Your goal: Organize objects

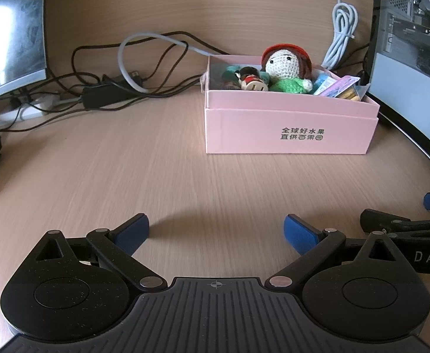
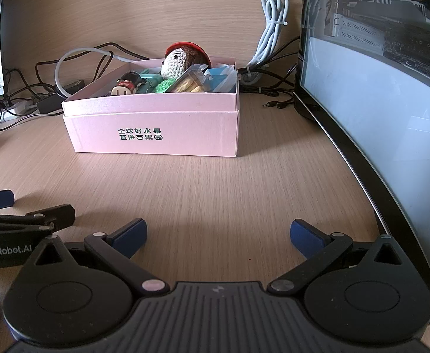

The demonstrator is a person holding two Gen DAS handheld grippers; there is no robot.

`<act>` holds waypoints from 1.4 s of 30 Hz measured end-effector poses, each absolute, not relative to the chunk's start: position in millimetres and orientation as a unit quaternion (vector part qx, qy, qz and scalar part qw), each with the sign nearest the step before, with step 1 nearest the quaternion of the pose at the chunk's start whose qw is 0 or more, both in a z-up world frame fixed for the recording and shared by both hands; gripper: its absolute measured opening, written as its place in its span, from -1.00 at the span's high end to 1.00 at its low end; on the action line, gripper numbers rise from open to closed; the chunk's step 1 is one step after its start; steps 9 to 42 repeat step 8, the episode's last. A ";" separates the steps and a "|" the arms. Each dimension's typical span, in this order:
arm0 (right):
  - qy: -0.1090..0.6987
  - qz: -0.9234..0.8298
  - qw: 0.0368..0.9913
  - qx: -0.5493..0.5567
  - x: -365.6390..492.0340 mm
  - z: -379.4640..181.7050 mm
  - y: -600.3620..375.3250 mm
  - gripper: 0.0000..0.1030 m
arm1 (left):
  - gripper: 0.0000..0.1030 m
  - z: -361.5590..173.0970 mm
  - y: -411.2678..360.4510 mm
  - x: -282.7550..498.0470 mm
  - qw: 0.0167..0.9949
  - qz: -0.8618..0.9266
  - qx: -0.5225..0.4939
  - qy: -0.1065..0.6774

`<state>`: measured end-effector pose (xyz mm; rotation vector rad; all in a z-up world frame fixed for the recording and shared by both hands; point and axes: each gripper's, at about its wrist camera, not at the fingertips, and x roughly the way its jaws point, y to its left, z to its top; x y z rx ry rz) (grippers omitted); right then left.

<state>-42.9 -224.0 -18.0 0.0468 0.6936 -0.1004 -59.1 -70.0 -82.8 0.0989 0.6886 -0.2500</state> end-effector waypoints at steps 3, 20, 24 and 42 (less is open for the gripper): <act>0.340 -0.049 0.939 0.023 -42.7 -18.1 -224.1 -1.00 | -0.96 -82.7 -70.7 -59.9 0.933 -0.120 0.049 0.336; 0.340 -0.049 0.939 0.023 -42.7 -18.1 -224.2 -1.00 | -0.97 -82.8 -70.5 -59.5 0.933 -0.120 0.049 0.336; 0.340 -0.049 0.939 0.023 -42.7 -18.1 -224.2 -1.00 | -0.97 -82.8 -70.5 -59.5 0.933 -0.120 0.049 0.336; 0.340 -0.049 0.939 0.023 -42.7 -18.1 -224.2 -1.00 | -0.97 -82.8 -70.5 -59.5 0.933 -0.120 0.049 0.336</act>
